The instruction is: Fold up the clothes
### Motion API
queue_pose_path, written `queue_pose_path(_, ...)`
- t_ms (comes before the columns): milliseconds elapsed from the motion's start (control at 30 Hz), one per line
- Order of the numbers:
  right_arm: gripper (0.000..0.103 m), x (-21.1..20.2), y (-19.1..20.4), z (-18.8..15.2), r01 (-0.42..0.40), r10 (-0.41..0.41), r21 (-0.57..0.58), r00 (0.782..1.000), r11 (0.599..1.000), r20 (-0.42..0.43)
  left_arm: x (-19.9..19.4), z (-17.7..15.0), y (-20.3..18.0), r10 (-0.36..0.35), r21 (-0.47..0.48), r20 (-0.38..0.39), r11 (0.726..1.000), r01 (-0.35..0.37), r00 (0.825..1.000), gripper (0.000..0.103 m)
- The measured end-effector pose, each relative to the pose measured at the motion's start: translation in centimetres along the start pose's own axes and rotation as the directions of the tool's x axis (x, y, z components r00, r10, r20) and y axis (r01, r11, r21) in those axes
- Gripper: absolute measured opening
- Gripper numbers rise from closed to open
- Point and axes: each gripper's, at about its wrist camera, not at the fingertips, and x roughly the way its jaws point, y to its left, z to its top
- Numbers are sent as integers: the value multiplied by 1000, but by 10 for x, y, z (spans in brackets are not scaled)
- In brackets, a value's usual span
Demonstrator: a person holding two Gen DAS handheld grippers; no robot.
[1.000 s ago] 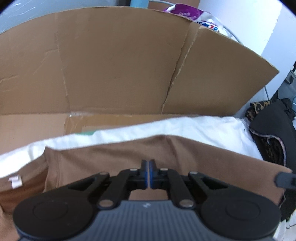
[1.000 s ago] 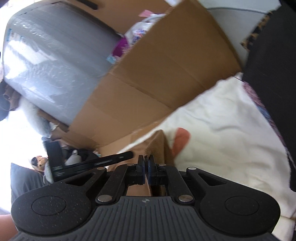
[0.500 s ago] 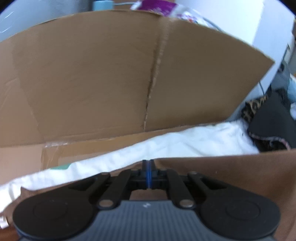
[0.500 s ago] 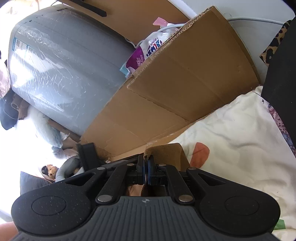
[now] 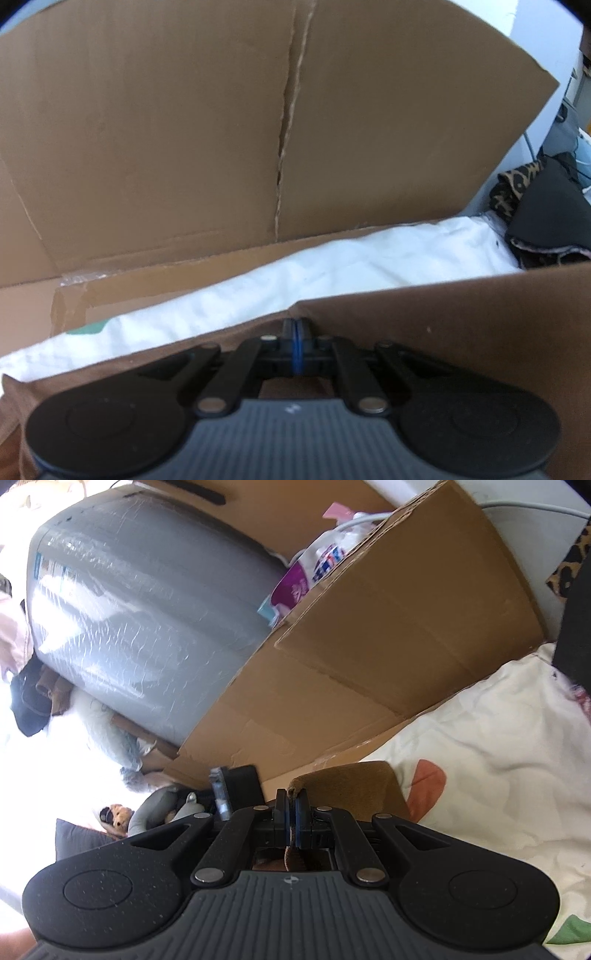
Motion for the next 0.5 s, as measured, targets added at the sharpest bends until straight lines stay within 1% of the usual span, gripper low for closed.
queue_pose_path(167, 0, 11, 8, -8, -18, 17, -23, 999, 1000, -35, 9, -2, 7, -10, -25, -4, 1000, 10, 1000, 3)
queue_pose_path(300, 0, 21, 15, -13, -26, 24, -45, 998, 999, -57, 10, -3, 21, -55, -105, -16, 993, 53, 998, 3)
queue_pose_path(500, 0, 34, 25, -21, -28, 21, -80, 996, 996, -83, -14, -4, 41, -68, -161, -33, 985, 62, 997, 3)
